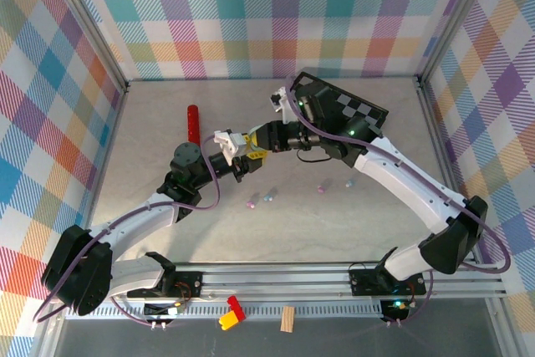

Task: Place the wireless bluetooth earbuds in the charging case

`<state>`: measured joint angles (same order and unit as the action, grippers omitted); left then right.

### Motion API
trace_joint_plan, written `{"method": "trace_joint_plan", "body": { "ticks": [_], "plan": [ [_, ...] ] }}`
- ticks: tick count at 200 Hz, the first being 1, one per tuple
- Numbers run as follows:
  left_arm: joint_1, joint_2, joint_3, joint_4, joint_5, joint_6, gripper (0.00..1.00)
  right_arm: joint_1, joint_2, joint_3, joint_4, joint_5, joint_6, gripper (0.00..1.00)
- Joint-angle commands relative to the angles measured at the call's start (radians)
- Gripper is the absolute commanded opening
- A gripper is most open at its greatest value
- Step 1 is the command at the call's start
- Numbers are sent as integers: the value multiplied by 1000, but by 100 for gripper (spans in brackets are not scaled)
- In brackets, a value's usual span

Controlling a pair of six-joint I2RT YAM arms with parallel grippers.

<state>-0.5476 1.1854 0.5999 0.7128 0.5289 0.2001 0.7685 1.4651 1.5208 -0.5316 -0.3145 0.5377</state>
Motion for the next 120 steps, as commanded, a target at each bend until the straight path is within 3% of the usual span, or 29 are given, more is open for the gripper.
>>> {"method": "trace_joint_plan", "body": {
  "ticks": [1, 73, 120],
  "plan": [
    [-8, -13, 17, 43, 0, 12, 32, -3, 18, 26, 11, 16, -6, 15],
    [-7, -8, 21, 64, -22, -19, 32, -3, 47, 19, -22, 47, 5, 15],
    [-6, -16, 24, 56, -26, -21, 32, -3, 26, 21, -59, 114, 2, 24]
  ]
}}
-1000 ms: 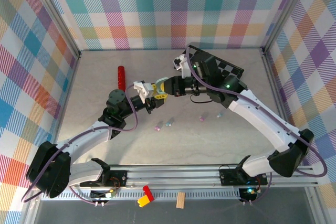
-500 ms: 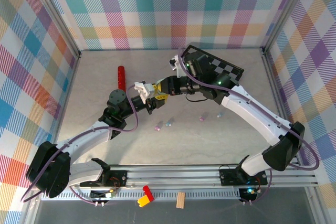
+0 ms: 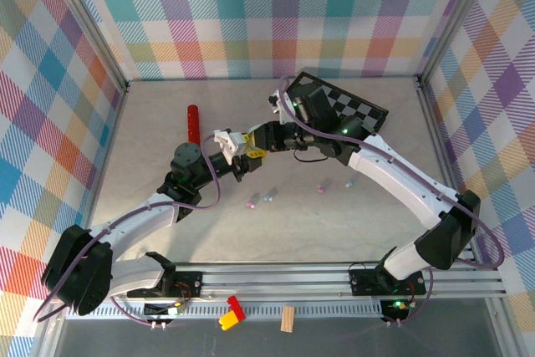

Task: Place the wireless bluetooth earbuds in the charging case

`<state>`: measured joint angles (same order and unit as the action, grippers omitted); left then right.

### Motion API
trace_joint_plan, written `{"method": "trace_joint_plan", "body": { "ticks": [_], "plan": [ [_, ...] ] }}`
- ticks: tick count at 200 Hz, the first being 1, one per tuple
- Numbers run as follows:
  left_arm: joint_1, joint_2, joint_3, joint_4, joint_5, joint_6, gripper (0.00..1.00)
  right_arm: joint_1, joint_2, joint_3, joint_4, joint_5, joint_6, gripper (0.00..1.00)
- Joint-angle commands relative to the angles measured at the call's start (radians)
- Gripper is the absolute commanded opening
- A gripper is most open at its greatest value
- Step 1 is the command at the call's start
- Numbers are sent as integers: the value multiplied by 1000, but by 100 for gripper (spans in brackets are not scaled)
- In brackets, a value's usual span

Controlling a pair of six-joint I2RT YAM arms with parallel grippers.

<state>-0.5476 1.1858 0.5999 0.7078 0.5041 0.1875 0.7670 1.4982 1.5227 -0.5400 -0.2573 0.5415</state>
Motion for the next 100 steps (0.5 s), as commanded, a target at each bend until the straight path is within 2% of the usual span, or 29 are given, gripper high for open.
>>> {"method": "trace_joint_plan", "body": {
  "ticks": [1, 100],
  "plan": [
    [-6, -17, 24, 60, -1, -7, 32, -2, -7, 20, -52, 57, -1, 24],
    [-6, 15, 34, 71, 13, -19, 32, -2, -58, 28, -42, 57, -5, 36]
  ]
}}
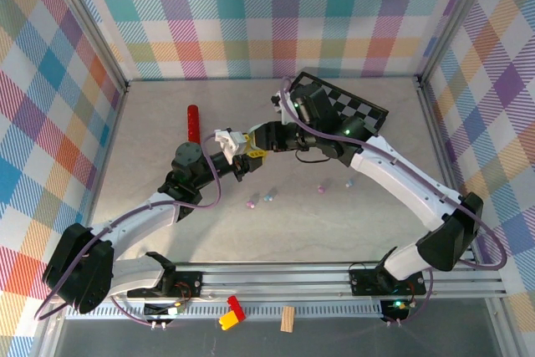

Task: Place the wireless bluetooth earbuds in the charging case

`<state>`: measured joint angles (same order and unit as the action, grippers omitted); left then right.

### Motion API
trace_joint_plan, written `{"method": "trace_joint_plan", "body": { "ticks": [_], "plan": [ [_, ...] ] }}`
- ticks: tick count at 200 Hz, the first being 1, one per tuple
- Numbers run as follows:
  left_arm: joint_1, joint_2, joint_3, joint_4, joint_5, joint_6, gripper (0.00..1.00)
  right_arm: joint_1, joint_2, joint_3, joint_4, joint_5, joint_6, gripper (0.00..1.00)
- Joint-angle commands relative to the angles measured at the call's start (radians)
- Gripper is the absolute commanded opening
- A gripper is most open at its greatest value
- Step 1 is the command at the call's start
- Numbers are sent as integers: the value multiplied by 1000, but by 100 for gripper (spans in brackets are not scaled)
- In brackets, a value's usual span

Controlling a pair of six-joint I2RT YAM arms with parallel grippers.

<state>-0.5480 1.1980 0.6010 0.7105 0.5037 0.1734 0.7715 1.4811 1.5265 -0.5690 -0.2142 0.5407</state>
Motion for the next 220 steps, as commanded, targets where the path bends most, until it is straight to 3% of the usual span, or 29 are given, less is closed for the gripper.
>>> {"method": "trace_joint_plan", "body": {
  "ticks": [1, 51, 73, 122, 172, 220],
  "plan": [
    [-6, 2, 33, 69, 13, -5, 32, -6, -41, 23, -14, 14, -4, 36],
    [-4, 14, 21, 81, 3, 9, 32, -6, -98, -1, 56, -73, -23, 40],
    [-4, 10, 24, 40, 7, 53, 31, -6, -111, 17, 58, -54, -36, 37],
    [-4, -27, 37, -64, 7, 134, 32, -19, 22, 197, -59, 2, -70, 31],
    [-4, -66, 17, -42, 4, 84, 32, -53, 136, 258, -126, -67, -25, 29],
    [-4, -80, 2, -8, -33, 21, 32, -54, 90, 180, -109, -62, -16, 29]
  ]
}}
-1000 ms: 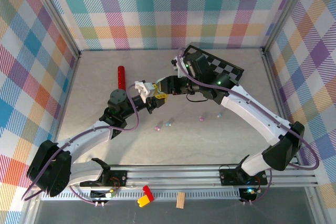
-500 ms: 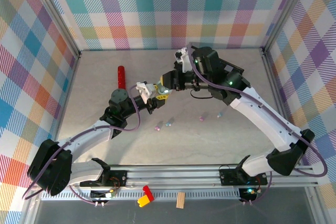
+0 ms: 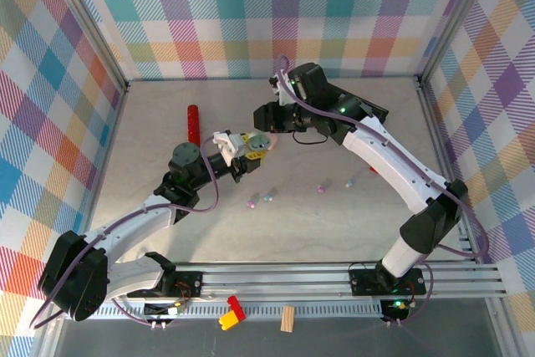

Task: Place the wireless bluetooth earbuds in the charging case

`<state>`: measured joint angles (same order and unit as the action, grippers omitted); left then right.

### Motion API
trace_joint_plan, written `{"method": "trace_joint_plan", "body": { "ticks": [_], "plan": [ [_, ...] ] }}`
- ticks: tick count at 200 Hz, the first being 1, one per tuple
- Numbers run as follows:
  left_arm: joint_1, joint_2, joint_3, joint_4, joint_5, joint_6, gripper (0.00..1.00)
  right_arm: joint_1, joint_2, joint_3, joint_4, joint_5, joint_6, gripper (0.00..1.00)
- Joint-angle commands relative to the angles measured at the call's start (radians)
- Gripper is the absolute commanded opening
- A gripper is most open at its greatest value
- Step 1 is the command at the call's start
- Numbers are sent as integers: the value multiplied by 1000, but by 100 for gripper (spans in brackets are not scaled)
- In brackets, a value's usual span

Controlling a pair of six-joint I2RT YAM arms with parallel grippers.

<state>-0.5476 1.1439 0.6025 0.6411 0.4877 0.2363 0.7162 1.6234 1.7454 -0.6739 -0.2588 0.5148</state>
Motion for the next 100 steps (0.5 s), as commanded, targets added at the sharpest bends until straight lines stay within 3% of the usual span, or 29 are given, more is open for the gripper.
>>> {"method": "trace_joint_plan", "body": {
  "ticks": [1, 22, 70, 100],
  "plan": [
    [-5, -26, 0, 62, -17, -42, 32, 2, -54, -41, -3, -18, 10, 29],
    [-4, -20, 0, 97, -18, -76, 32, -5, -95, -79, 30, -17, 34, 32],
    [-5, 25, -7, 291, 13, -210, 32, -76, -203, -271, 298, -269, 224, 61],
    [-5, 47, 0, 356, 32, -250, 32, -88, -216, -367, 432, -368, 313, 63]
  ]
}}
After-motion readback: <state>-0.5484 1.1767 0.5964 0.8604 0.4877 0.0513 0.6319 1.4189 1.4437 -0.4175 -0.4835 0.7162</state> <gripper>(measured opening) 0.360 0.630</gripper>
